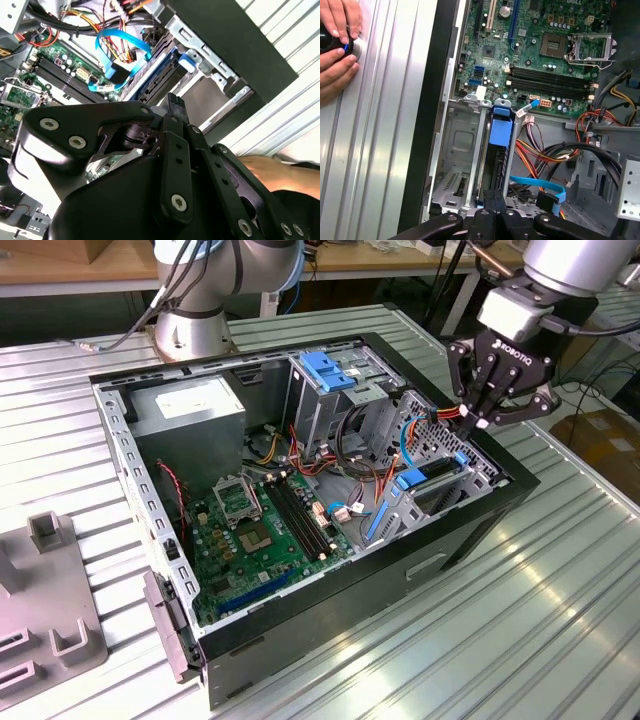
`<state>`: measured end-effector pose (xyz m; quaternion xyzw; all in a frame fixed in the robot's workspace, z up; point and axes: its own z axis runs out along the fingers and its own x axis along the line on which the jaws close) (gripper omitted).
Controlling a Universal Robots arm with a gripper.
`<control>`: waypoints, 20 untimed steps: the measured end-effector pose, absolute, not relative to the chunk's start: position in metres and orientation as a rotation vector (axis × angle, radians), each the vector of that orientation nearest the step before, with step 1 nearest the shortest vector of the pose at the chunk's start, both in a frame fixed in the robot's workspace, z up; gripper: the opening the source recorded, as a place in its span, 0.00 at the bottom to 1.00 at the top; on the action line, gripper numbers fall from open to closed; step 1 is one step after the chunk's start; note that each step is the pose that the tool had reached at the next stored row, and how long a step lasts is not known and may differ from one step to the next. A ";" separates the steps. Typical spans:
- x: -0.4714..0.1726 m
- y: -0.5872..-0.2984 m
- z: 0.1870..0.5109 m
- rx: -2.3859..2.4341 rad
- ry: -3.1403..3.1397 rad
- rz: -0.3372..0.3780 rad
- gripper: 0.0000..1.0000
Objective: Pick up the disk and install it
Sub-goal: 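Insert the first disk wire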
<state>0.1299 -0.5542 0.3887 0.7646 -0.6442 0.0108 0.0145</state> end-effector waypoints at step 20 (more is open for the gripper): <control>0.161 -0.546 0.389 2.401 -1.981 0.034 0.10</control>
